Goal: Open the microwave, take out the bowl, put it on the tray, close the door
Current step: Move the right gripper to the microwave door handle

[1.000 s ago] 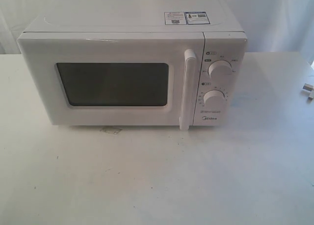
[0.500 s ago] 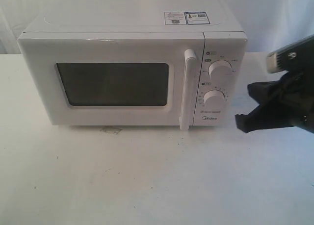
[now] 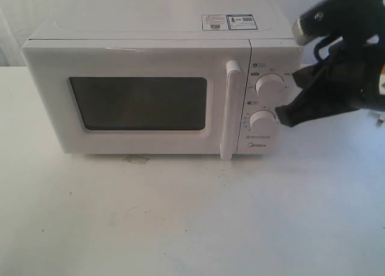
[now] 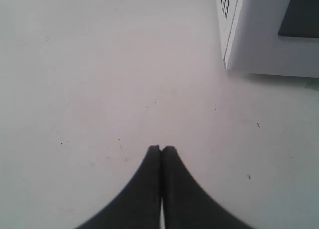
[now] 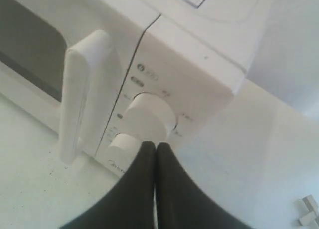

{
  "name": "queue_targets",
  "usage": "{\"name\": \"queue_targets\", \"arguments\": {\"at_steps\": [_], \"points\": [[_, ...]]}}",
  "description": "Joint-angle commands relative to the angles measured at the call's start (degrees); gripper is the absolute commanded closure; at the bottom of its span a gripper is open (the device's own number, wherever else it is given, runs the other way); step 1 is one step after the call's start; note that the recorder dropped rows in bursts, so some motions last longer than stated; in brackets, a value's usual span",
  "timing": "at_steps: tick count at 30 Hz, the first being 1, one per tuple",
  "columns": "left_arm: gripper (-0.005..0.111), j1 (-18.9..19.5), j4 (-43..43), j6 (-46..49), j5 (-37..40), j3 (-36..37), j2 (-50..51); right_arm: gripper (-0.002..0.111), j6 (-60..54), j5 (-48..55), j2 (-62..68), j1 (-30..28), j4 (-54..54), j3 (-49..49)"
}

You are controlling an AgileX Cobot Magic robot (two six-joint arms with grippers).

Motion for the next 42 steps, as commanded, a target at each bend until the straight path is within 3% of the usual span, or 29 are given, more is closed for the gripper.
{"name": "queue_targets", "arguments": {"at_steps": [1,5,7,13,19,22,28,31,34,37,42], "points": [[0.107,-0.25,-0.13,-0.23,0.1,0.18,-0.29,0.108,-11.18,9.74,1.43,-2.01,10.11,-7.14],[0.107,-0.25,-0.13,-0.23,0.1,0.18,-0.29,0.108,-67.88,38.92,3.51,-1.77,61.6,-8.49],[0.107,-0.25,-0.13,-0.23,0.1,0.18,-0.29,0.108,-84.43,46.84,3.72,-1.77,70.53,-8.49],[0.107,-0.25,-0.13,-0.23,0.1,0.18,-0.29,0.108,-78.52,35.34,4.27,-1.77,68.02,-6.02],[0.107,-0.25,-0.13,-0.23,0.1,0.18,-0.29,0.108,-87.87,28.26,7.5,-2.53,66.54,-2.75],[0.107,-0.25,-0.13,-0.23,0.1,0.18,-0.29,0.108,-87.89,23.27,8.41,-5.99,66.54,-2.76],[0.107,-0.25,-0.13,-0.23,0.1,0.18,-0.29,0.108,-94.54,19.21,8.38,-18.61,72.1,-2.76],[0.107,-0.25,-0.13,-0.23,0.1,0.18,-0.29,0.108,-105.8,24.19,8.94,-23.37,85.59,-2.76],[0.107,-0.25,-0.13,-0.23,0.1,0.18,-0.29,0.108,-116.1,38.72,12.0,-26.23,97.13,-2.97],[0.107,-0.25,-0.13,-0.23,0.1,0.18,-0.29,0.108,-119.0,51.96,17.19,-26.95,99.65,-3.89],[0.107,-0.25,-0.13,-0.23,0.1,0.18,-0.29,0.108,-118.72,51.96,23.14,-26.95,100.91,-4.02]]}}
